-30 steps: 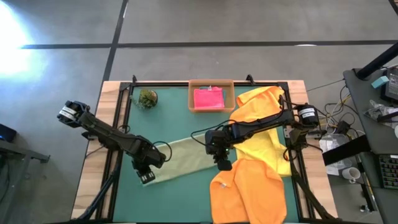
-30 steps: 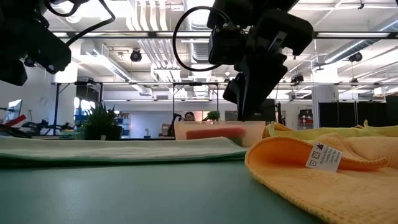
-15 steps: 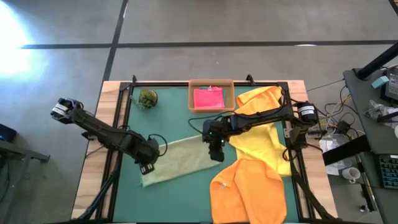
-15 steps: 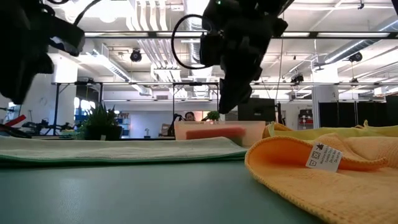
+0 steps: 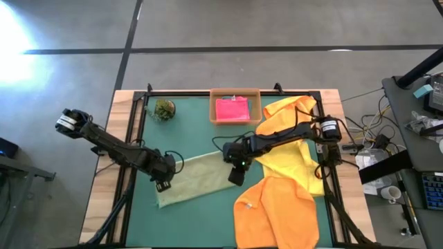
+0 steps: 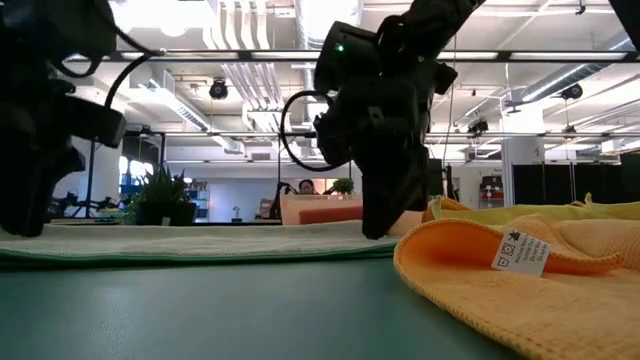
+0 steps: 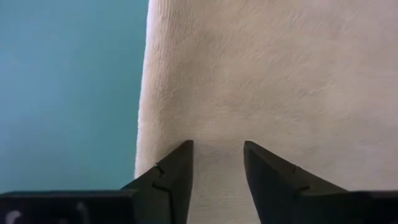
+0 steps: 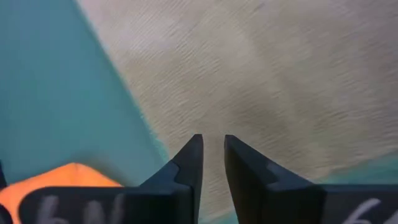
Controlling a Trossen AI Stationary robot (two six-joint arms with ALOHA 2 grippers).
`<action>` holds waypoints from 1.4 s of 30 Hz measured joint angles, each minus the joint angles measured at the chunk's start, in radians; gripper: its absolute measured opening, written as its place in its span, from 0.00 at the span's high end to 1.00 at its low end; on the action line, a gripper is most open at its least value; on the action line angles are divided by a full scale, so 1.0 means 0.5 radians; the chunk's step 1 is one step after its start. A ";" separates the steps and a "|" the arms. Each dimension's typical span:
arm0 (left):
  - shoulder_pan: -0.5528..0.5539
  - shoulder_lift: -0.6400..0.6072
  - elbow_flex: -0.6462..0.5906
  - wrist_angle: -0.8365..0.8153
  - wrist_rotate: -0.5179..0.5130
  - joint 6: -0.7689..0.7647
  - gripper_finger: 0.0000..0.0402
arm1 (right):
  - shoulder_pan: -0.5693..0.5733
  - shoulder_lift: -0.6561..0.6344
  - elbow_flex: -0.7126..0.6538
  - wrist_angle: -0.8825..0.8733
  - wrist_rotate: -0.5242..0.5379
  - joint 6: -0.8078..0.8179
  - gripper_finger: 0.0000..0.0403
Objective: Fold microfiber towels
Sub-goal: Fold the green microfiber towel
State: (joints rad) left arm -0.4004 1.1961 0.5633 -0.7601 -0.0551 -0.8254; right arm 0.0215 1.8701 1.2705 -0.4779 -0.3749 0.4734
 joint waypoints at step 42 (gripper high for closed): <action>0.015 -0.060 -0.259 0.653 -0.005 0.480 1.00 | -0.127 -0.018 0.318 -0.181 0.633 0.219 0.98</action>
State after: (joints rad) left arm -0.3927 1.1663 0.4339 -0.4337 -0.0578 -0.5855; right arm -0.0421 1.8611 1.4294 -0.5686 -0.0586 0.5828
